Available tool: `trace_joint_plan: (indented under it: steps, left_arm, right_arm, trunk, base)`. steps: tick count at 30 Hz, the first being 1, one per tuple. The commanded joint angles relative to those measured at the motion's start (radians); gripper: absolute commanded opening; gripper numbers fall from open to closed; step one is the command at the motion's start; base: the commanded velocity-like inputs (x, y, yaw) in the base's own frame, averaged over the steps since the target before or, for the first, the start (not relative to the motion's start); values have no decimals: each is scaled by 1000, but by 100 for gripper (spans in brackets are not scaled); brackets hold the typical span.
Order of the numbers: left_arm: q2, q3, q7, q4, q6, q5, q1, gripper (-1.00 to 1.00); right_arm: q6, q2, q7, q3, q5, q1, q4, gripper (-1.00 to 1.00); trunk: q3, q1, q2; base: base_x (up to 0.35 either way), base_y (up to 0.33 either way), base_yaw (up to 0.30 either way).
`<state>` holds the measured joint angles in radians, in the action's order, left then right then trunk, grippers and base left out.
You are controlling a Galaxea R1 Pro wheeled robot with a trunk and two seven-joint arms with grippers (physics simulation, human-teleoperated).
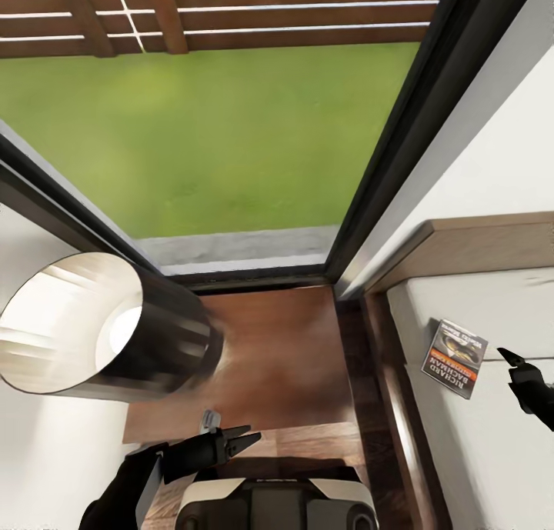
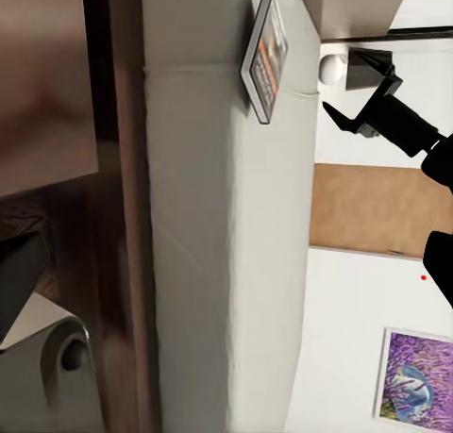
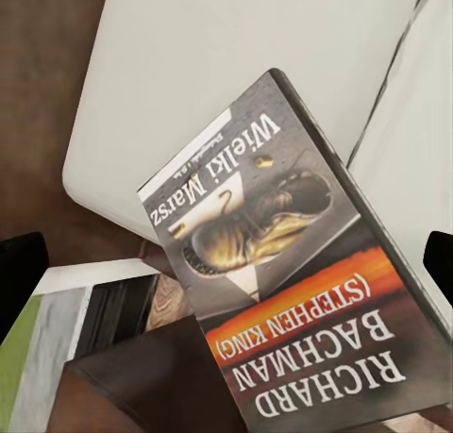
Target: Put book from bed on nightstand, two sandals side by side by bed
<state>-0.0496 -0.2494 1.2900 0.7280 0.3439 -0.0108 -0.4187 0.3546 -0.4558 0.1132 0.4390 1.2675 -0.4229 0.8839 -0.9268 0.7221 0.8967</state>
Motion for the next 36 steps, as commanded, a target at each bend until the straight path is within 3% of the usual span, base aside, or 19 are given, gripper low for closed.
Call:
trace_joint_plan:
  steps: [1, 36]
  left_arm:
    - [-1, -4, 5, 0, 10, -1, 0, 100]
    - [-1, -4, 5, 0, 10, -1, 0, 100]
  right_arm:
    - [6, 0, 2, 3, 4, -1, 0, 100]
    - [6, 0, 2, 2, 4, -1, -1, 100]
  trunk:
    - [3, -4, -7]
    - [112, -138, -252]
  base:
    - [0, 0, 0]
    - [0, 0, 0]
